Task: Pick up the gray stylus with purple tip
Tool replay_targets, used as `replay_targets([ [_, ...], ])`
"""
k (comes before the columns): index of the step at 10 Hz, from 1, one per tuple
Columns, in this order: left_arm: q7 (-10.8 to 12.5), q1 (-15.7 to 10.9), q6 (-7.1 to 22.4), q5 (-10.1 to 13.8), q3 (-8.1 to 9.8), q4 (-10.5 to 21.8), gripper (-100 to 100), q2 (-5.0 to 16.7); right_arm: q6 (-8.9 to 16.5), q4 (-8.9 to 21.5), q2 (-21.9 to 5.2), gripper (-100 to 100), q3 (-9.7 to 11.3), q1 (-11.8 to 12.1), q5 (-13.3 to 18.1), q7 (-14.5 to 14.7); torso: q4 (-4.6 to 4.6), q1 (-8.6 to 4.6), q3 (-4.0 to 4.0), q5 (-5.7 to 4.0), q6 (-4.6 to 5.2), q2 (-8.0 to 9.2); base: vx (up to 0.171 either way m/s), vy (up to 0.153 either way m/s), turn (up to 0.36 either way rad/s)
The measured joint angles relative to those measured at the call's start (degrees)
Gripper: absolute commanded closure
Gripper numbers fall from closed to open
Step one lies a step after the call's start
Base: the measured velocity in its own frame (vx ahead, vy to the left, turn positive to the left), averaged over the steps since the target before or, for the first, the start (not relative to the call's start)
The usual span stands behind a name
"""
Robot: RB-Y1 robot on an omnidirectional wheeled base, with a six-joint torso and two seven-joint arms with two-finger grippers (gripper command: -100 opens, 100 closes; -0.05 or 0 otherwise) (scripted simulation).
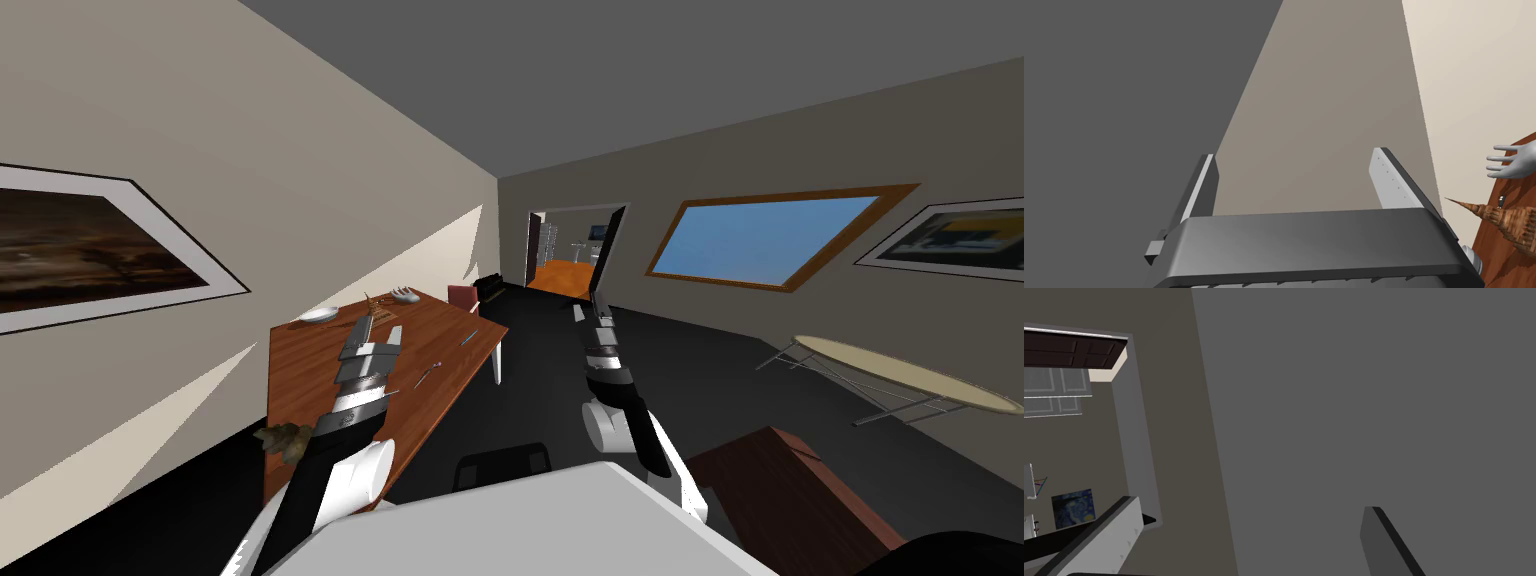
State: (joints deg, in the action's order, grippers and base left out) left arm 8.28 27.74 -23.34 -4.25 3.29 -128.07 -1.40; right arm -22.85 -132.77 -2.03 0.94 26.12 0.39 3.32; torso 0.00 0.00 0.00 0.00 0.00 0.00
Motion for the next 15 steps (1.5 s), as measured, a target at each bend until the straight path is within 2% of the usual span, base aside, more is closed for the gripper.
replay_targets([
  [3,-0.16,-0.55,1.76,0.44,0.74,1.42,-100,4.24,0.0,0.0,0.0,0,0.0,0.0,0.0,0.0,-0.03,-0.11,-0.07,-0.02,0.0,-0.12,0.028,-0.04,-0.004],
  [5,-0.26,-1.95,4.66,1.09,2.04,3.2,-100,6.93,0.0,0.0,0.01,0,0.01,0.0,0.0,0.0,-0.04,-0.24,-0.1,-0.05,0.01,-0.17,0.045,-0.07,-0.007],
  [8,-0.16,-4.25,9.3,2.95,5.36,7.45,-100,10.72,0.0,0.0,0.01,0,0.01,0.01,0.0,0.0,-0.05,-0.32,-0.12,-0.07,0.01,-0.22,0.047,-0.08,-0.006],
  [10,-0.63,-3.82,11.95,3.36,5.96,7.81,-100,11.1,0.0,0.0,0.0,0,0.0,0.0,0.0,0.0,-0.04,-0.22,-0.09,-0.05,0.0,-0.16,0.044,-0.077,-0.013],
  [15,-1.32,-6.1,18.99,5.23,9.44,12.2,-100,12.72,0.0,0.0,0.0,0,0.0,0.0,0.0,0.0,-0.04,-0.23,-0.09,-0.05,0.0,-0.16,0.038,-0.063,-0.004],
])
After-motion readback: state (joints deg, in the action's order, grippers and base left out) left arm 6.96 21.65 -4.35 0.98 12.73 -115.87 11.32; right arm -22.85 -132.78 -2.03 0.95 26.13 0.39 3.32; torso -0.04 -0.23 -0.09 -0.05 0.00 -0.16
